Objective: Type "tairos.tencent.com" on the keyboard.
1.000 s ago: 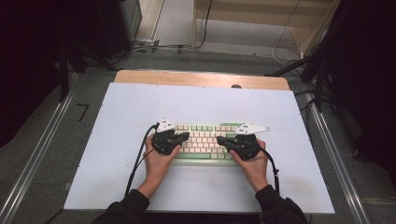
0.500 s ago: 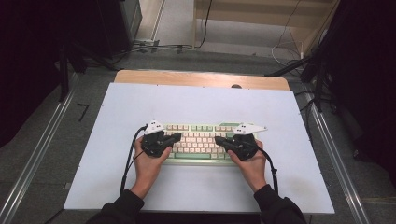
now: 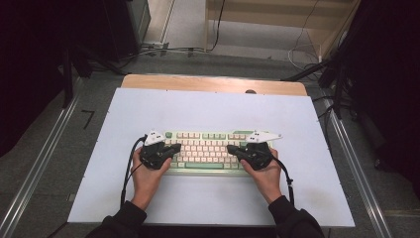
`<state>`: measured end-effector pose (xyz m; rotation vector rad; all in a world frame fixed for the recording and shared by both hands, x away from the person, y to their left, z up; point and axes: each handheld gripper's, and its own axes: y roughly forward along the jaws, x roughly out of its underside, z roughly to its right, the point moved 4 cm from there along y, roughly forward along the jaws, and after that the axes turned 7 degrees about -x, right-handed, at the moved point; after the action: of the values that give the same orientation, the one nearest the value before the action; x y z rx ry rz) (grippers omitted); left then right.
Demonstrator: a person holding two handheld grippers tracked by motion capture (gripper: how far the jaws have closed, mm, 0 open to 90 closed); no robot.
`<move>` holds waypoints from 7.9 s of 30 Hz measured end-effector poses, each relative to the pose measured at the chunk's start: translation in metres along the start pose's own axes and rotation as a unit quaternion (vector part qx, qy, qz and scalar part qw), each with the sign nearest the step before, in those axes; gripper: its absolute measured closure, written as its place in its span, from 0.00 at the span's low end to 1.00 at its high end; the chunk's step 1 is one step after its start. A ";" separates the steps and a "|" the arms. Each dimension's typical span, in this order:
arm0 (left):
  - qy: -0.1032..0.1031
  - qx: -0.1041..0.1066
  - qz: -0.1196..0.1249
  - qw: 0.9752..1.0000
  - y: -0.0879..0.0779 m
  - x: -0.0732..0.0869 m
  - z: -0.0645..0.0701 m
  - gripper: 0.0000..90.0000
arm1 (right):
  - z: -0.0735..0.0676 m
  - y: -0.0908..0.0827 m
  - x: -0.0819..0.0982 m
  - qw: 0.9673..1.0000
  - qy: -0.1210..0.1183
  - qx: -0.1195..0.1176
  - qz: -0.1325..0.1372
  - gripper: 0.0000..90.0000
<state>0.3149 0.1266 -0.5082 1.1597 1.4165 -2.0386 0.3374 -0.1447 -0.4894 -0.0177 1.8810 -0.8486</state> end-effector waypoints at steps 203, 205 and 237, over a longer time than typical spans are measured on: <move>0.032 0.002 -0.016 0.999 0.041 -0.010 0.029 1.00 | -0.002 0.040 -0.015 0.999 -0.008 0.025 -0.018 0.97; 0.031 0.005 -0.011 0.999 0.040 -0.011 0.029 1.00 | -0.002 0.039 -0.015 1.000 -0.007 0.025 -0.018 0.97; 0.007 0.028 0.015 0.999 0.015 -0.011 0.025 1.00 | 0.003 0.034 -0.011 0.999 -0.002 0.030 -0.018 0.97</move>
<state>0.3216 0.0961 -0.5040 1.2114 1.3487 -2.0654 0.3570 -0.1167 -0.4999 -0.0161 1.8555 -0.9293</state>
